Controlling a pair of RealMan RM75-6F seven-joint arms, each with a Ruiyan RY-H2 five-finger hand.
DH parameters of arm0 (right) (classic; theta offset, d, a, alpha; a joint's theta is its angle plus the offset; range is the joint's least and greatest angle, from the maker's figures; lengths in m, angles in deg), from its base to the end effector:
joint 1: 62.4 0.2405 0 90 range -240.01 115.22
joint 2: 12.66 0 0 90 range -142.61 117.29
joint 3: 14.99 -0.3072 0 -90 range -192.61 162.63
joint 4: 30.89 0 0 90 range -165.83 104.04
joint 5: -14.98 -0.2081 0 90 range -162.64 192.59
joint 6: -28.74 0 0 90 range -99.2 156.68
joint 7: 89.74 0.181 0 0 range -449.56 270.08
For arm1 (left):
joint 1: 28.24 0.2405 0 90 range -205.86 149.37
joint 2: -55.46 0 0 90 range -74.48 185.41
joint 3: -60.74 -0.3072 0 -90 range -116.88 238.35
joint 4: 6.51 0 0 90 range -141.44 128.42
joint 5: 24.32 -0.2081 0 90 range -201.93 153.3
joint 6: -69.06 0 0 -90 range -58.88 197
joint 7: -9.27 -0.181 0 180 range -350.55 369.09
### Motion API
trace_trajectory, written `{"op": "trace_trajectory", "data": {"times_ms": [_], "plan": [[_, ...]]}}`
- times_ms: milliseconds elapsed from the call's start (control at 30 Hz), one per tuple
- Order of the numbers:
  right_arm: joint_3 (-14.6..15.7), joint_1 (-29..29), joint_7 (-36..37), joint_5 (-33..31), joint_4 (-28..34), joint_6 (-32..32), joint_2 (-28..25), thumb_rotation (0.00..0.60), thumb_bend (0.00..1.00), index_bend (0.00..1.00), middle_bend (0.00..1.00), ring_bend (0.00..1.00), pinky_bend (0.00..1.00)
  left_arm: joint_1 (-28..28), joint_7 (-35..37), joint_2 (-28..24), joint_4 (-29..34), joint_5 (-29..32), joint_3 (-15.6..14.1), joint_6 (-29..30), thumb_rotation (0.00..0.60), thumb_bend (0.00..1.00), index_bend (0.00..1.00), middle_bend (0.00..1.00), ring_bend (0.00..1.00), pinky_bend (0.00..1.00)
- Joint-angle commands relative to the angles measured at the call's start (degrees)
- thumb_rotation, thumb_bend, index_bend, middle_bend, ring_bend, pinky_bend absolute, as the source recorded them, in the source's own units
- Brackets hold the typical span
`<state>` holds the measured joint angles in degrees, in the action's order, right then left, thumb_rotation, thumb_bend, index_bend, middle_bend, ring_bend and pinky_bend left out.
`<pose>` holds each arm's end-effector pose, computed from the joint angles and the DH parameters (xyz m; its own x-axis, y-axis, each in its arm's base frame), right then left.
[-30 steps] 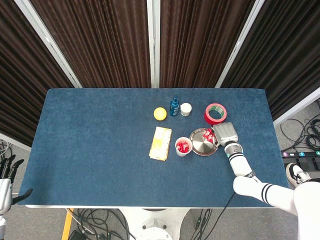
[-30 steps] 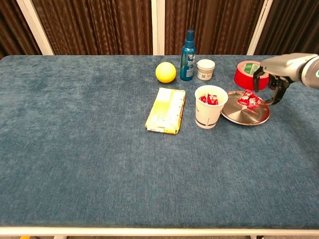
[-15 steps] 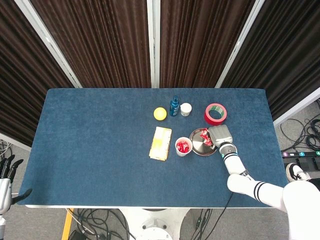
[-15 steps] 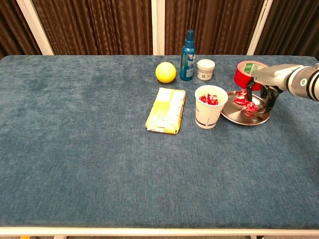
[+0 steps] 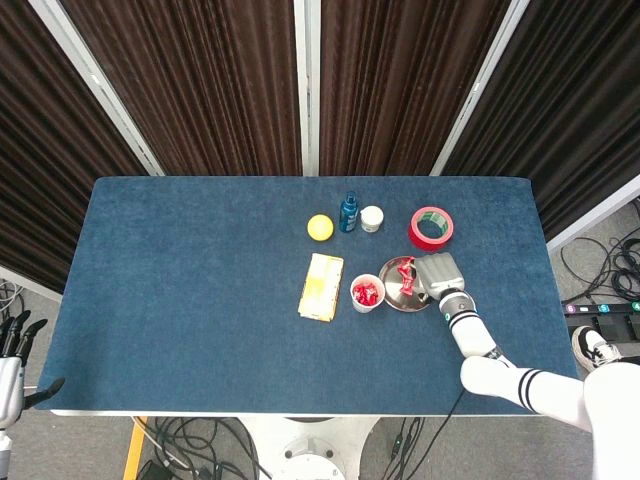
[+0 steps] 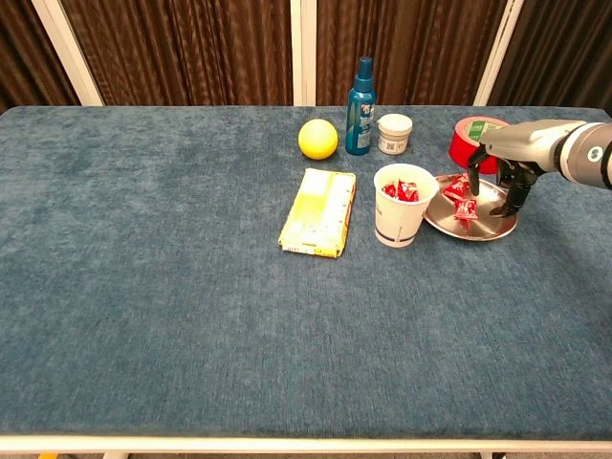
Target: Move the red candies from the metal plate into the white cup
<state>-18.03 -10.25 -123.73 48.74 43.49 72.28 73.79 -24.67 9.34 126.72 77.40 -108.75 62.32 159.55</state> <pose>-0.2493 -0.4594 -0.0228 0.6118 -0.4607 0.6430 -0.7762 -0.1929 0.6003 -0.4028 0.1609 0.1639 0.4208 -0.0099 0.9071 0.8967 0.1560 -0.4143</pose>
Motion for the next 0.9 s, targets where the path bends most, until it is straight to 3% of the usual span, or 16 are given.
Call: {"op": "trace_trajectory", "data": {"times_ms": [33, 467, 900], "plan": [[0.4, -0.2, 0.0, 0.1, 1.0, 0.1, -0.6, 0.6, 0.21, 0.44, 0.93, 0.9, 1.0, -0.1, 0.0, 0.1, 0.0, -0.1, 0.0, -0.1, 0.6, 0.0, 0.22, 0.17, 0.09, 0.16], [0.1, 1.6, -0.9, 5.3, -7.7, 0.0, 6.0, 0.6, 0.21, 0.44, 0.93, 0.9, 1.0, 0.4, -0.1, -0.1, 0.2, 0.4, -0.2, 0.1, 0.6, 0.0, 0.22, 0.17, 0.09, 0.16], [-0.2, 1.4, -1.0, 7.0, -10.4, -1.2, 7.8, 0.6, 0.21, 0.44, 0.93, 0.9, 1.0, 0.3, -0.1, -0.1, 0.1, 0.6, -0.1, -0.3, 0.6, 0.0, 0.22, 0.17, 0.09, 0.16]]}}
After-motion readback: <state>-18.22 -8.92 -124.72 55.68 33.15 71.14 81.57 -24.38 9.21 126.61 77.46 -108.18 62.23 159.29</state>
